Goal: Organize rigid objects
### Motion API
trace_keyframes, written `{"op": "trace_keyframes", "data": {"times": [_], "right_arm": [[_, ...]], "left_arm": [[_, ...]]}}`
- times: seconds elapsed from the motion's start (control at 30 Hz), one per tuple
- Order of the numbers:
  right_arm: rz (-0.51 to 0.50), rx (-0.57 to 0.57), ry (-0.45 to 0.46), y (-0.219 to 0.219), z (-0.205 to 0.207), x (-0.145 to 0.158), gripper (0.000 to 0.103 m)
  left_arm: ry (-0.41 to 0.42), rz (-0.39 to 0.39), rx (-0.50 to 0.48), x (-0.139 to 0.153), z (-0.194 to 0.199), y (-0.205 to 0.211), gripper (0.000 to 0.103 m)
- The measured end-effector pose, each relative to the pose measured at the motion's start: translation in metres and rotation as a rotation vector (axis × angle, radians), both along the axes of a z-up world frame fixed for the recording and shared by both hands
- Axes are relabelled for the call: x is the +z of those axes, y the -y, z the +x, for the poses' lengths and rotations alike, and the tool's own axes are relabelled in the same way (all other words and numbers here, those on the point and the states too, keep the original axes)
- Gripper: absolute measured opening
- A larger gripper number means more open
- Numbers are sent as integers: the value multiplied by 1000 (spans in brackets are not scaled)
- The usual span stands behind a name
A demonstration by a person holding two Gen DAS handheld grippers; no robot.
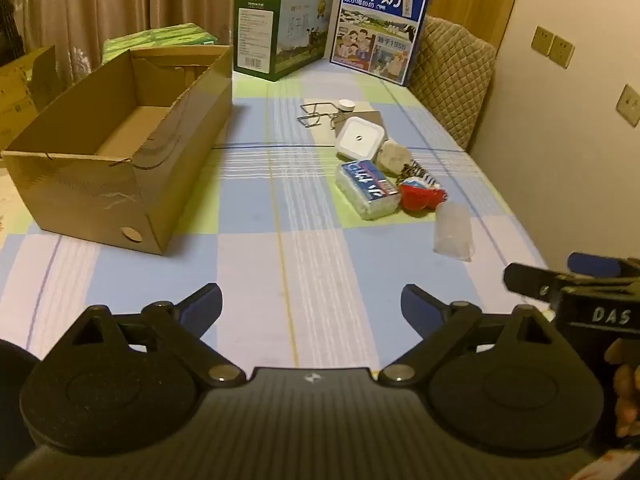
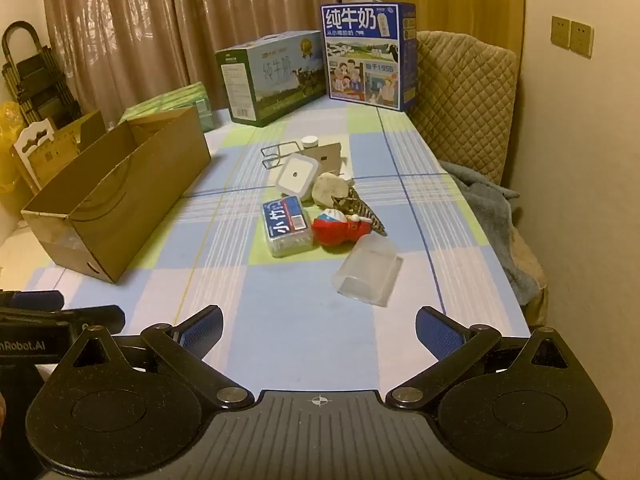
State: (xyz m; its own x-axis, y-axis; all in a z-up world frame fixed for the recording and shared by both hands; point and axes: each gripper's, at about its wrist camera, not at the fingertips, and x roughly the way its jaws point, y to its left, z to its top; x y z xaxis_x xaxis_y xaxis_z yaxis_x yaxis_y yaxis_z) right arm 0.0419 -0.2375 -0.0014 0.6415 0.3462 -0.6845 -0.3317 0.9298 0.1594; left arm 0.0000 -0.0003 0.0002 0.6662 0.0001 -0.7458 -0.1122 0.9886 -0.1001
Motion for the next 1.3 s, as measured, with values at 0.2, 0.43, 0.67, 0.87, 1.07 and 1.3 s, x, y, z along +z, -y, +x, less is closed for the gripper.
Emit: {"op": "trace_keyframes", "data": {"times": [0.2, 0.43, 0.67, 0.87, 1.07, 1.3], "right_arm": [[-8, -5, 20, -1, -2, 3, 100], [-1, -16, 2, 1, -3, 1, 100], [9, -19, -2, 4, 0, 5, 100], [9, -21, -5, 4, 1, 5, 100], [10, -21, -5, 3, 1, 5, 100], [8, -20, -6, 3, 1, 5, 100]], "left_arm": [[0, -1, -4, 0, 2, 7, 94], [21, -20, -9, 3, -2, 1, 94], [23, -25, -13, 4, -4, 0, 94], [24, -26, -13, 5, -3, 0, 94], [23, -25, -11, 5, -4, -1, 94], [21, -24, -11, 5, -4, 0, 94]]}}
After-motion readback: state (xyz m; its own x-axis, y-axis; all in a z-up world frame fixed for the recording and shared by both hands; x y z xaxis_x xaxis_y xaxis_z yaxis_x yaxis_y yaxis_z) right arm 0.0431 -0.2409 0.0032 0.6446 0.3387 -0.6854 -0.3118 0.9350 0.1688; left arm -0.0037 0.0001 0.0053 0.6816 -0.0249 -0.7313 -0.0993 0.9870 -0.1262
